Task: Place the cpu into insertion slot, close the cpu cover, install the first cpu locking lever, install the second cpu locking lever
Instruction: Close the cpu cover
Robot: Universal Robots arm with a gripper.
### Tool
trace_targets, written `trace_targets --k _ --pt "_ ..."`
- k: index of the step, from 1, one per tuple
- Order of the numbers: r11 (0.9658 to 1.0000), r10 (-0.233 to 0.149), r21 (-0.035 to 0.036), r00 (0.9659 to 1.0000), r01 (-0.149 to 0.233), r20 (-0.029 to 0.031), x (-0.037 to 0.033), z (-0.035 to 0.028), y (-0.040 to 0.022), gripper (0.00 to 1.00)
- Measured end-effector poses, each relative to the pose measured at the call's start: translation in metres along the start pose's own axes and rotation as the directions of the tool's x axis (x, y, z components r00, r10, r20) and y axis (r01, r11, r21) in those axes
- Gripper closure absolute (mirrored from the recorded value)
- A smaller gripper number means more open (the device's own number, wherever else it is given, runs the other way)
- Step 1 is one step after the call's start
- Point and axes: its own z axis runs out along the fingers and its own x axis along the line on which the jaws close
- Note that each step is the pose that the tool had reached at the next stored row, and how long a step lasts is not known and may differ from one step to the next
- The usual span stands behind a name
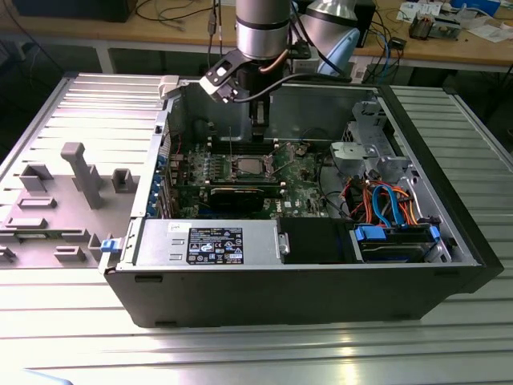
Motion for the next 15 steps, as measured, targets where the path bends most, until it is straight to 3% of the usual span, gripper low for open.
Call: trace_targets --k 1,3,15 --pt "1.0 0.0 0.0007 1.0 0.0 0.0061 0.0001 -0.0001 0.0004 0.89" --pt "1.0 -0.001 0.0008 0.9999 0.001 0.0122 0.0001 0.0 0.0006 0.89" --pt "1.0 -0.001 0.0008 0.9999 0.001 0.0124 0.0002 0.0 0.0028 0.89"
